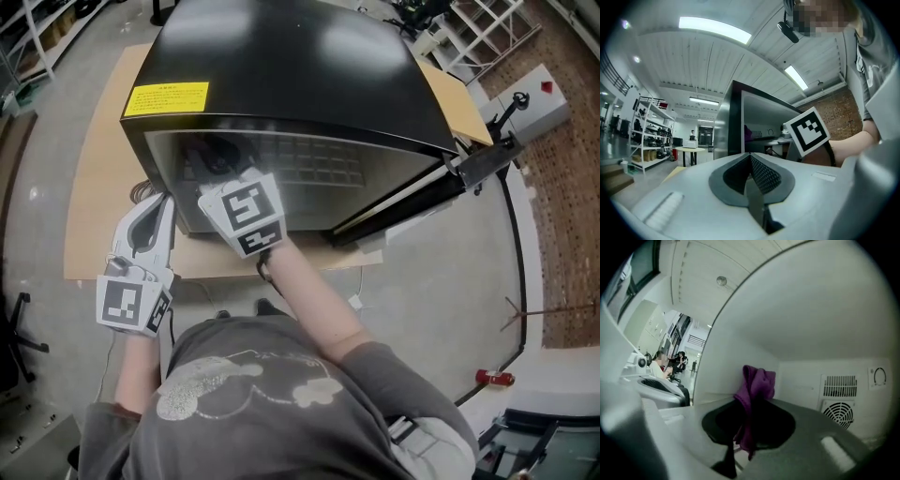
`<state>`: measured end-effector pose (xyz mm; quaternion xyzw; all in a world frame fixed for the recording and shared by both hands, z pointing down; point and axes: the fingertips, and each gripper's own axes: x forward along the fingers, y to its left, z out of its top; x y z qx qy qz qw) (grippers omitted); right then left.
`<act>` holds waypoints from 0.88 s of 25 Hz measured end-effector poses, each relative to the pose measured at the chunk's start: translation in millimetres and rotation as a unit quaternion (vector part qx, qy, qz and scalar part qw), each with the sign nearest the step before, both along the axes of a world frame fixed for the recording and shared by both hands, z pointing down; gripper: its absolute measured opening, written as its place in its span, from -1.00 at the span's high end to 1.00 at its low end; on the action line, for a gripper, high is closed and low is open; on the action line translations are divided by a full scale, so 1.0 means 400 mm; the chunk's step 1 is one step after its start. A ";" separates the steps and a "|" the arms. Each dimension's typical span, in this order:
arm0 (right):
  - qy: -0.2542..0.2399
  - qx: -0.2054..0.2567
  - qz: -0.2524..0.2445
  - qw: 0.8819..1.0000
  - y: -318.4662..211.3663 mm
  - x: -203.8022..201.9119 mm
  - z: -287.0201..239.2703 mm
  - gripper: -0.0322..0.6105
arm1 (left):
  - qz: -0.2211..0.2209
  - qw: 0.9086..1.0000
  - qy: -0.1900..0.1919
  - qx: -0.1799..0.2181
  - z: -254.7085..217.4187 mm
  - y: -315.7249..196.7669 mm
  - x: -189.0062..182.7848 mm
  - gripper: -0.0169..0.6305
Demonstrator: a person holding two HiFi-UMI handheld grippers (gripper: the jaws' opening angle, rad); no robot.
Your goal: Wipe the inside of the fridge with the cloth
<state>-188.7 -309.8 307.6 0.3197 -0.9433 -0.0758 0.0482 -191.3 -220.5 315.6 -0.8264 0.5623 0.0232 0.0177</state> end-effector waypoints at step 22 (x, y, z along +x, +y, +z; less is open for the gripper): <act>0.078 -0.044 -0.036 0.995 0.041 0.042 0.061 0.78 | -0.064 0.998 0.013 -0.018 0.022 -0.014 0.028 0.89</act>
